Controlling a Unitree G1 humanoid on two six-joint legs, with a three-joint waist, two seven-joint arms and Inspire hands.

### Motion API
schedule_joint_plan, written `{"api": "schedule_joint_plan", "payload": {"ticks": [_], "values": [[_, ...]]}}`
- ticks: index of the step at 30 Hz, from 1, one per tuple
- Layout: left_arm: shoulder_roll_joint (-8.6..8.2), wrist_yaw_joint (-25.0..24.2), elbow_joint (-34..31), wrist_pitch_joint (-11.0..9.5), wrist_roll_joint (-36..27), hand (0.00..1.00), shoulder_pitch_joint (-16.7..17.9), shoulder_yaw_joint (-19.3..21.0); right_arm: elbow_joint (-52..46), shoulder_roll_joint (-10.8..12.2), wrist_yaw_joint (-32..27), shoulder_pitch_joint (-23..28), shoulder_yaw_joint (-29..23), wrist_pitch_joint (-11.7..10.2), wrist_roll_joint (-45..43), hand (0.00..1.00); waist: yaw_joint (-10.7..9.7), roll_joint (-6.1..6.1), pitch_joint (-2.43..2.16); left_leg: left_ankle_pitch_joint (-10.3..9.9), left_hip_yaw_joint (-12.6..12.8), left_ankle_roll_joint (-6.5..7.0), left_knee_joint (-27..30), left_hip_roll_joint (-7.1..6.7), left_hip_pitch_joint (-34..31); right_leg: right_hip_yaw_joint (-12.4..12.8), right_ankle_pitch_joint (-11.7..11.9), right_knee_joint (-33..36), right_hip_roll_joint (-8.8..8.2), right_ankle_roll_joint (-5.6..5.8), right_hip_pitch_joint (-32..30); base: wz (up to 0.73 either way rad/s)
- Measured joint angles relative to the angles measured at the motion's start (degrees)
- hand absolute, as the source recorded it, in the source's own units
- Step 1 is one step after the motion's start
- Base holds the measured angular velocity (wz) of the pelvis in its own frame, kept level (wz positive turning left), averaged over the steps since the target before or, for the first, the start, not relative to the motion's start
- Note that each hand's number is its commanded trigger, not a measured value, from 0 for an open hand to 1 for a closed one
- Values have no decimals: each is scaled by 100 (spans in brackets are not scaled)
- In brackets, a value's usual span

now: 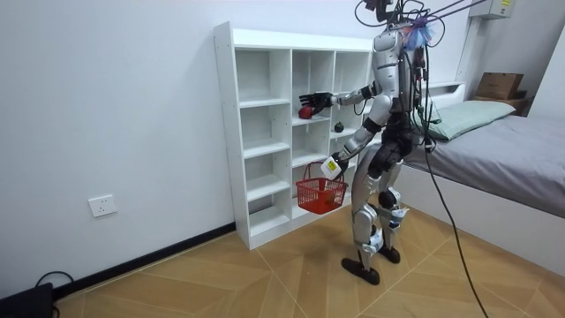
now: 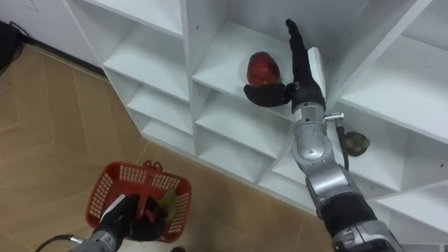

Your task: Collect fruits from the closet

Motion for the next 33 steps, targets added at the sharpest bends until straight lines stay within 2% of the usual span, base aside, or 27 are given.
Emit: {"api": "schedule_joint_plan", "payload": {"ticks": [4,8,12,17,22,26,33], "values": [[1,-6,0,0,0,100,-32,0,69,-1,0,-1,-35,19,72,0,23,2,10,6,-4,-2,11,3,-79,-1,-1,64,-8,-1,-109,0],[3,-4,0,-3,0,100,-124,-11,337,-1,-39,-51,-99,-1,128,0,130,-6,19,17,-6,1,12,-1,-170,2,-2,86,-14,-1,-201,0],[3,2,0,-5,-2,100,-161,-10,524,-7,-94,-231,-126,-24,195,0,132,-49,58,18,7,3,11,-5,-198,14,-7,127,-29,6,-249,-1],[4,-34,-1,-5,-4,100,-216,-19,717,-14,-92,-345,-136,-29,443,0,129,-80,78,41,-1,37,-13,-70,-215,70,-79,224,-104,27,-324,1],[15,-108,-1,-5,0,100,-285,-12,750,-15,-14,-350,-236,-49,672,0,133,-86,81,63,65,70,-8,-93,-264,139,-93,273,-140,39,-393,1],[21,-109,-1,-5,0,100,-305,-36,927,-15,26,-393,-298,-149,685,0,168,-84,82,69,57,76,4,-92,-278,134,-92,278,-144,40,-399,0],[19,-97,-1,-4,-1,100,-304,-249,1312,-20,80,-585,-312,-241,912,0,222,-72,88,87,47,74,9,-91,-276,131,-88,280,-141,39,-392,0]]}}
